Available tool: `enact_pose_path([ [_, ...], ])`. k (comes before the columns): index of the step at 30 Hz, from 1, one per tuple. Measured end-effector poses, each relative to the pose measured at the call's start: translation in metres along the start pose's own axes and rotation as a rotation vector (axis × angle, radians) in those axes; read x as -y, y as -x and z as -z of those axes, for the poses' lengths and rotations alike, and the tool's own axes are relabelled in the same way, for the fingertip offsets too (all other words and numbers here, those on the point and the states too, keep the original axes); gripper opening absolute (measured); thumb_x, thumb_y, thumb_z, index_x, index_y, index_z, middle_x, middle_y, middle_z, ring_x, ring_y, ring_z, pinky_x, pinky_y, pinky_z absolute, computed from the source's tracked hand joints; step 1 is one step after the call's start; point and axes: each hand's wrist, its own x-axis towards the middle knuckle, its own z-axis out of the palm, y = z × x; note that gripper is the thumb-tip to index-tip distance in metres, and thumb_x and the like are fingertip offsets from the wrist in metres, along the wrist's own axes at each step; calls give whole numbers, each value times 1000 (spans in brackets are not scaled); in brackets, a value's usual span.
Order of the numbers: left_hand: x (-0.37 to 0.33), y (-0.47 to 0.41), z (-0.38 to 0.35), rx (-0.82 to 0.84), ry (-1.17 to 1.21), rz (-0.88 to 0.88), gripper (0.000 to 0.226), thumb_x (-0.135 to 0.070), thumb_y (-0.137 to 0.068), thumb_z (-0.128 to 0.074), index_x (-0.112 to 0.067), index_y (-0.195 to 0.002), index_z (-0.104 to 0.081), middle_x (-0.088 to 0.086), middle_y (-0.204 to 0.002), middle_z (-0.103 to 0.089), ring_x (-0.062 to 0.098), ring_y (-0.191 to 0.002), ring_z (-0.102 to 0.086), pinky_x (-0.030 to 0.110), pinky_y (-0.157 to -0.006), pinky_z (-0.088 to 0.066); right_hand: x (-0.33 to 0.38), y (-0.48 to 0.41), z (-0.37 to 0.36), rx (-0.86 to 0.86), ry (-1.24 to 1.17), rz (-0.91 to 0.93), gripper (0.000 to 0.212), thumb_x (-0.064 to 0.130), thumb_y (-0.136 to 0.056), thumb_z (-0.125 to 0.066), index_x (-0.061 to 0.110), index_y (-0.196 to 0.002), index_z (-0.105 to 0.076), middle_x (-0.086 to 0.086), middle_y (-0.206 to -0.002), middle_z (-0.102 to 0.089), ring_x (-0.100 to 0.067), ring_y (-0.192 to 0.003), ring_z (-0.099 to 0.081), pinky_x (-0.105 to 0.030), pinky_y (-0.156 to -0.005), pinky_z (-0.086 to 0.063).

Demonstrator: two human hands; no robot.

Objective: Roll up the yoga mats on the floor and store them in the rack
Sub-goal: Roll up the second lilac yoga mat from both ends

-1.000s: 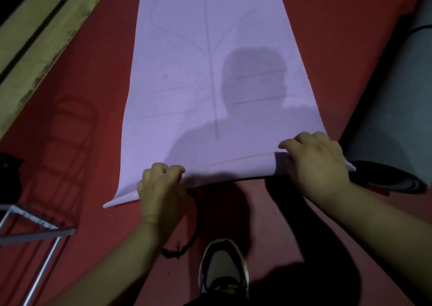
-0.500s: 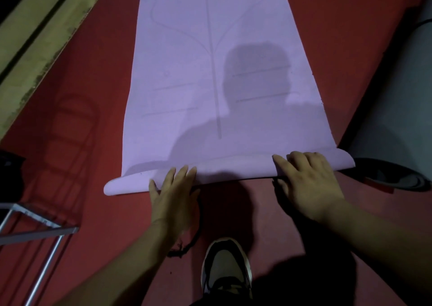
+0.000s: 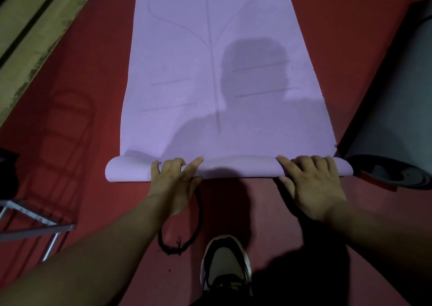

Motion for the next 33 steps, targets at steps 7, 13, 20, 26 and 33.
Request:
enact_pose_path([
  [7,-4,5,6,-62,-47,-32,45,-50,-100,-45,-40,-143,-53,3,-88,-55,31,-75,-53,42,-76,-36,-3,-14,10,69,-43,69,55,57,-99,-31,36,-145,-53,-1,-98,-61,-31,-85,-54,-44,-77,-45],
  [13,-6,22,15,110,-76,-28,61,-60,-95,-20,-47,-150,-42,1,-89,-58,32,-80,-59,42,-73,-45,-9,7,5,119,-39,168,58,61,-100,-35,35,-149,-50,-2,-98,-54,-28,-78,-51,-42,-67,-48],
  [20,-5,67,15,113,43,-119,54,-58,-100,-27,-47,-152,-36,1,-100,-70,32,-77,-67,40,-65,-52,-15,23,7,365,-126,313,59,70,-99,-8,57,-155,-20,9,-118,-59,-20,-103,-62,-40,-84,-53],
  [26,-14,93,22,244,118,-114,61,-65,-96,-9,-56,-156,-16,-10,-128,-67,24,-101,-70,37,-79,-55,-11,35,9,487,-202,349,55,74,-91,-1,73,-145,-12,18,-122,-62,-11,-112,-60,-31,-91,-49],
  [33,-9,82,20,412,145,-72,69,-70,-85,9,-59,-154,4,-16,-154,-47,18,-127,-59,39,-96,-52,-12,15,15,461,-172,339,48,65,-101,-25,63,-148,-33,15,-130,-59,-14,-120,-60,-31,-95,-49],
])
